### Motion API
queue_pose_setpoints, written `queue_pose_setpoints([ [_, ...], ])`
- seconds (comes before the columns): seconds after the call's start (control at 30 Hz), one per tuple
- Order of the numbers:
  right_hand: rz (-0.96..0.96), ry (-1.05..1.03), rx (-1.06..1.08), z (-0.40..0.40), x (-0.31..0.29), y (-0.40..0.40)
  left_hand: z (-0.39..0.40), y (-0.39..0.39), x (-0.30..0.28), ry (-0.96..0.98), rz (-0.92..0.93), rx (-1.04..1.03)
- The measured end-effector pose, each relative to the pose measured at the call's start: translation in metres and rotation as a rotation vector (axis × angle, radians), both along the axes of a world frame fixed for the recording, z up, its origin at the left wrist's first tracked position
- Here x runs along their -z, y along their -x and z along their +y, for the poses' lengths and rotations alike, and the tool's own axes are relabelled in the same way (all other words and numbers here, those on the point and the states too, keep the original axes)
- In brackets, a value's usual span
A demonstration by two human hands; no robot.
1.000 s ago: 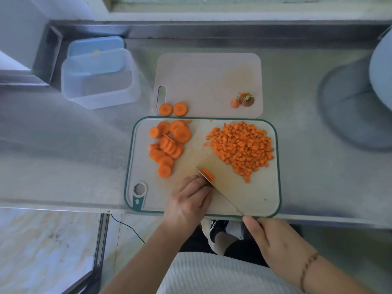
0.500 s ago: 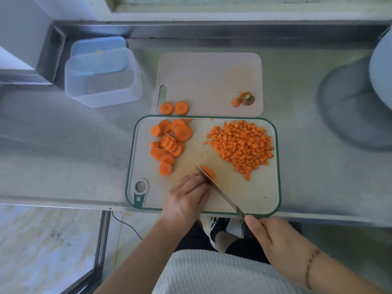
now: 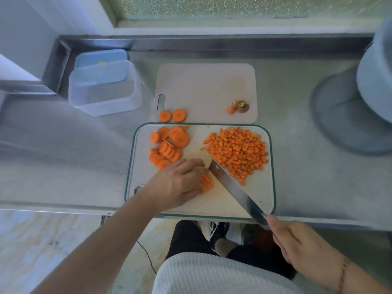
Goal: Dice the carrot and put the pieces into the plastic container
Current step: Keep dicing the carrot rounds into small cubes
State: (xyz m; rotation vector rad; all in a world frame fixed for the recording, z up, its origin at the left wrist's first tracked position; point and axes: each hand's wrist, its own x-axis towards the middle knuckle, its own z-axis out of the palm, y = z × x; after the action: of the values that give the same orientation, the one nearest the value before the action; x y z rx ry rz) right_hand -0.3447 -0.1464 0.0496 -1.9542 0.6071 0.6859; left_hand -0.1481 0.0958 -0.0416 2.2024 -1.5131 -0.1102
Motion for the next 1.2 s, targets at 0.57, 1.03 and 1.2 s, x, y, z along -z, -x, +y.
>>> queue_pose_setpoints([
  [0.57, -0.158, 0.249, -0.192, 0.031, 0.019, -0.014, -0.041, 0.088, 0.019, 0.309, 0.184, -0.722],
  [1.03, -0.416, 0.784, -0.556, -0.019, 0.024, -0.003, -0.014, 0.005, -0.044, 0.057, 0.32, -0.354],
  [1.2, -0.621, 0.86, -0.568, -0.024, 0.031, -0.004, -0.016, -0.006, -0.038, -0.144, 0.427, -0.159],
])
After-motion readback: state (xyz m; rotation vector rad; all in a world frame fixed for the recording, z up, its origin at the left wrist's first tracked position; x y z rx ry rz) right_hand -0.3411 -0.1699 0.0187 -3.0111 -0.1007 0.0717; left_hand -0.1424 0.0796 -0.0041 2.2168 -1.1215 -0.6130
